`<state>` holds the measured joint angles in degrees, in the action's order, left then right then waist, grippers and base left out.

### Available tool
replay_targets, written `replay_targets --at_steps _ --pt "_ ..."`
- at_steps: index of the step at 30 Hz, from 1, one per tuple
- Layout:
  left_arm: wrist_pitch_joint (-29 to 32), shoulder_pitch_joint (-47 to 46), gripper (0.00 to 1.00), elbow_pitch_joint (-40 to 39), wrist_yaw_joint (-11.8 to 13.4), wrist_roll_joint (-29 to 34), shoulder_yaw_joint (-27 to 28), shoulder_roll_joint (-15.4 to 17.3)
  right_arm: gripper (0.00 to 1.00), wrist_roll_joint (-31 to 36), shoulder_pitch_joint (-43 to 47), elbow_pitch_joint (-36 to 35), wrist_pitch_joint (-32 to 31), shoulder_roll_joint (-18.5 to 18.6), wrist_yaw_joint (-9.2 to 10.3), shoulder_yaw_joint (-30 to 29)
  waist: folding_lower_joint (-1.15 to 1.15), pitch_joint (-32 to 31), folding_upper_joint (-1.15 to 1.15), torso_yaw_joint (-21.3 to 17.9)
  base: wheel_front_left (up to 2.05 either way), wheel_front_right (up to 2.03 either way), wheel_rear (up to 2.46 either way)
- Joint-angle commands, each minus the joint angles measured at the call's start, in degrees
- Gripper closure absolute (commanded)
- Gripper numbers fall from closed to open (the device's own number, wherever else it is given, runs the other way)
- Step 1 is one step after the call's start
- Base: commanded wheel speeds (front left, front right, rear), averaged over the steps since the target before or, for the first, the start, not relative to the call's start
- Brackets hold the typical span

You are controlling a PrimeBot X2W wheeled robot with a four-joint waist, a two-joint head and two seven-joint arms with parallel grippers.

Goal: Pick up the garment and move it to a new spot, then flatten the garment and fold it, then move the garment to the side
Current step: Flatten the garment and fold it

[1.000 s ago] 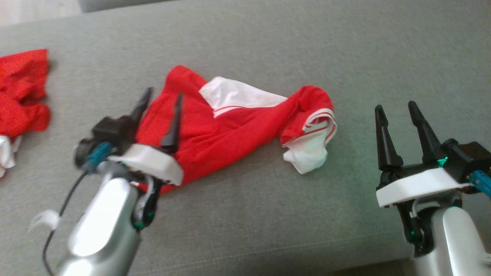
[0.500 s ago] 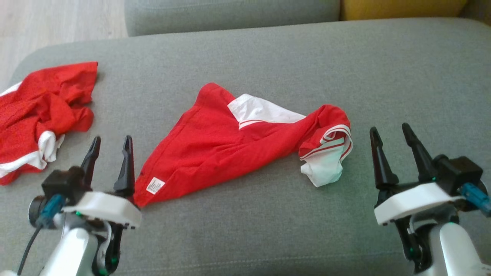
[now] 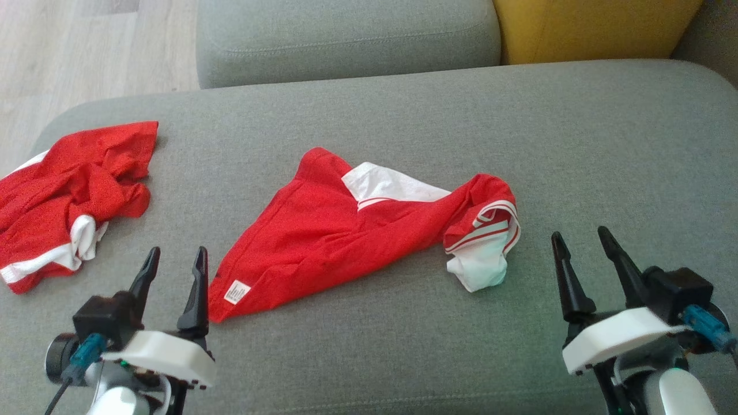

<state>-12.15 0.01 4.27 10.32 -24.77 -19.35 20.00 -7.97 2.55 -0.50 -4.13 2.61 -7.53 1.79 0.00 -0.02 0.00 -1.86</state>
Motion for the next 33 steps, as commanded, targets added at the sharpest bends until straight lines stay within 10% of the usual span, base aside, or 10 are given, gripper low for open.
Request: replay_targets --at_steps 1,33 --pt "0.1 -2.3 0.0 -2.2 0.6 0.3 2.4 1.9 0.0 0.4 -1.3 -2.6 -0.4 0.3 0.04 1.3 0.0 -0.2 0.0 0.0 0.0 0.0 0.0" --pt "0.5 -2.0 0.0 -3.3 1.7 -0.8 2.0 2.1 0.0 0.1 -1.5 -3.5 -1.2 0.3 0.04 0.1 0.0 0.5 0.0 0.1 0.0 0.0 0.0"
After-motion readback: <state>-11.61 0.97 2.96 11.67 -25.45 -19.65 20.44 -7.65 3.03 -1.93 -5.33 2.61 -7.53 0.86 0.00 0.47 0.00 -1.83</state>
